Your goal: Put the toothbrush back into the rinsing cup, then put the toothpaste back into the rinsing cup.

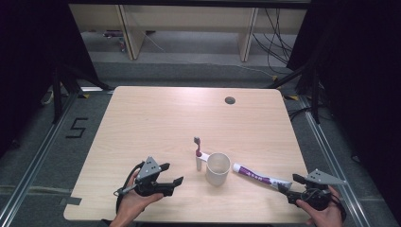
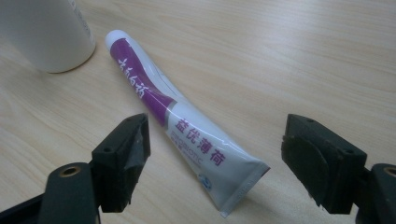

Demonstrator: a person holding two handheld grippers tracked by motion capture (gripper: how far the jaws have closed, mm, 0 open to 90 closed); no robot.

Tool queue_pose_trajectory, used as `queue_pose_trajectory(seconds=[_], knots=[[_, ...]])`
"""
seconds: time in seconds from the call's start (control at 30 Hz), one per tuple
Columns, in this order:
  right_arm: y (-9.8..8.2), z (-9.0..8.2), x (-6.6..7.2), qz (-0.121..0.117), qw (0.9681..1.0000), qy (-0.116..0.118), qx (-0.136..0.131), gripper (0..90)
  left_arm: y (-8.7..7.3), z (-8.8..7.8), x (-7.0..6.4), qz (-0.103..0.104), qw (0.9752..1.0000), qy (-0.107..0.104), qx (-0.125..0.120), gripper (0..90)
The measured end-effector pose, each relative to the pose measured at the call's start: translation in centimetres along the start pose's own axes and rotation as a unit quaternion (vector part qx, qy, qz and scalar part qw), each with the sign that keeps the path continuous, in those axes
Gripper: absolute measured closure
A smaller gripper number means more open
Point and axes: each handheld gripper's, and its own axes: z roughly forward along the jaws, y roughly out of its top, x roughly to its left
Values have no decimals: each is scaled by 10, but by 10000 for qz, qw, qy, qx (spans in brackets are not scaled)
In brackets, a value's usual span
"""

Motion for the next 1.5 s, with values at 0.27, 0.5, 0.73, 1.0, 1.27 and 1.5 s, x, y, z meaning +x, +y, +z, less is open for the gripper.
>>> queue_pose_trajectory(seconds=[0.27, 0.5, 0.73, 1.0, 1.27, 1.5], knots=[[-1, -1, 1, 15, 10000, 35, 36, 214, -13, -5, 1, -37, 9995, 149, 286, 206], [0, -3, 7, -79, 10000, 54, -11, 225, -23, -6, -2, -54, 9986, 94, 519, 193], [0, -4, 10, -111, 9999, 99, -6, 255, -27, -6, 2, -14, 9975, 181, 680, 177], [-1, -4, 15, -204, 9995, 226, 95, 302, -31, -4, 4, -55, 9966, 235, 790, 171], [-4, -1, 25, -229, 9976, 563, 334, 489, -31, -4, 4, -6, 9961, 270, 845, 172], [-6, 1, 24, -503, 9959, 528, 531, 673, -32, -3, 2, 78, 9958, 220, 883, 175]])
